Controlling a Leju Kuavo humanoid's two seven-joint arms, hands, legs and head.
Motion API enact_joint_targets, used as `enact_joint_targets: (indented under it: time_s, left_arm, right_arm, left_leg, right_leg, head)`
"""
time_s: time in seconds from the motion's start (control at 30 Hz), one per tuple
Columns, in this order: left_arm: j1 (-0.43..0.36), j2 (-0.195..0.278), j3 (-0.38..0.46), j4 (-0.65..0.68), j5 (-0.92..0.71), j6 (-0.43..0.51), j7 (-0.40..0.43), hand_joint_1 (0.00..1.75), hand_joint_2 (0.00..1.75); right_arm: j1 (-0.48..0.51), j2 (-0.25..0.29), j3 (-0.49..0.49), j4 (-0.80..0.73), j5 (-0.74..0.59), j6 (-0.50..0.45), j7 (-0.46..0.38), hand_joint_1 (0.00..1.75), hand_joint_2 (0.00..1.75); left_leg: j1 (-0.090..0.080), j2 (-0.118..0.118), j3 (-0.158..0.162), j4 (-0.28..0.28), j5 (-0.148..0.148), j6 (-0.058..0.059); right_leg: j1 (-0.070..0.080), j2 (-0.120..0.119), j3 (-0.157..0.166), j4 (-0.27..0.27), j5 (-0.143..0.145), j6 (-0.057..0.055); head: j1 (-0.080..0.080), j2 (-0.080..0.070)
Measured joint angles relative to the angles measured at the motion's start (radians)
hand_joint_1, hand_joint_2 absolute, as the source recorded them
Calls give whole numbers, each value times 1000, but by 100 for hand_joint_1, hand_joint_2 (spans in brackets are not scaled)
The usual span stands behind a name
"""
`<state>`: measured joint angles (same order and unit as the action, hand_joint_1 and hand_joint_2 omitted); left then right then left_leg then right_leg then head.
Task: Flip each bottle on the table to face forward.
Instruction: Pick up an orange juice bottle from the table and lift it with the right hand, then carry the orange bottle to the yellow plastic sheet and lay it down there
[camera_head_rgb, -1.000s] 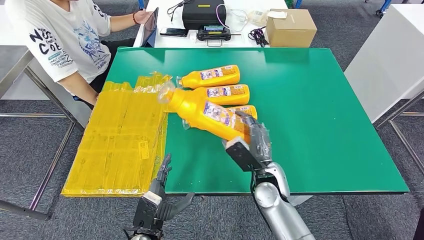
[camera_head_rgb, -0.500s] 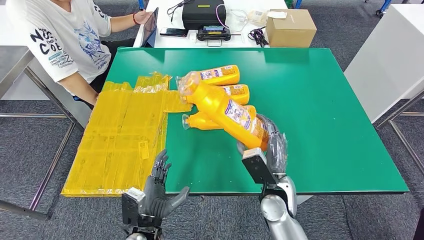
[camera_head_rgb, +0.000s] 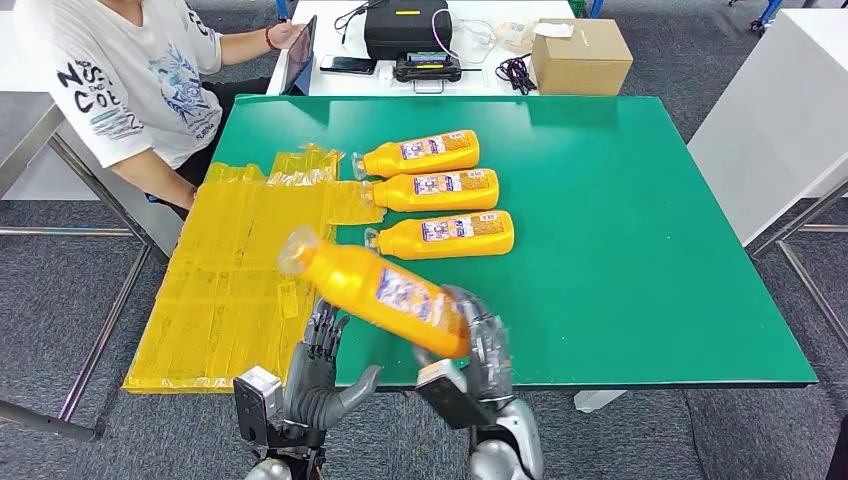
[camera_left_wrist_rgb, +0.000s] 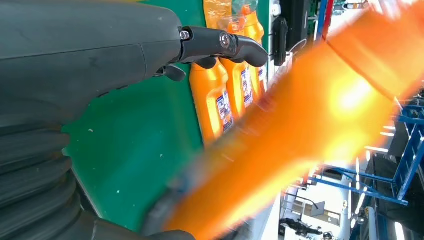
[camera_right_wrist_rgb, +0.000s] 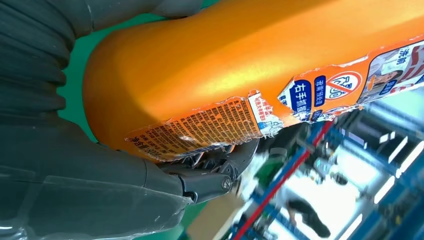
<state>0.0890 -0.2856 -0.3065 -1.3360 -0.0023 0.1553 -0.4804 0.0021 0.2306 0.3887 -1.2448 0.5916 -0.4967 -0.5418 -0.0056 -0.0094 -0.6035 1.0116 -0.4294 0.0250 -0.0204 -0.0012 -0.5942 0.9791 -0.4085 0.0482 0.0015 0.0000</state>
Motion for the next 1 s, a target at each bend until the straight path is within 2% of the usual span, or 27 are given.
enact_joint_targets:
  time_s: [0.23, 0.7, 1.0]
  left_arm:
    - [-2, 0, 0, 2, 6, 2, 4, 0, 175]
    - [-5, 0, 2, 24, 28, 0, 15, 0, 175]
    - [-9, 0, 5, 43, 53, -1, 12, 0, 175]
  right_arm:
    - [-26, 22, 56, 107, -18, -13, -4, 175, 175]
    - [-65, 38, 110, 201, 4, -9, -13, 175, 175]
    - [-98, 22, 197, 276, -13, 8, -35, 175, 175]
  left_leg:
    - [0, 0, 0, 0, 0, 0]
    - [0, 0, 0, 0, 0, 0]
    - [0, 0, 0, 0, 0, 0]
  right_leg:
    - [0, 0, 0, 0, 0, 0]
    - [0, 0, 0, 0, 0, 0]
    - [0, 0, -1, 0, 0, 0]
  head:
    - [0, 0]
    - [0, 0]
    - [0, 0]
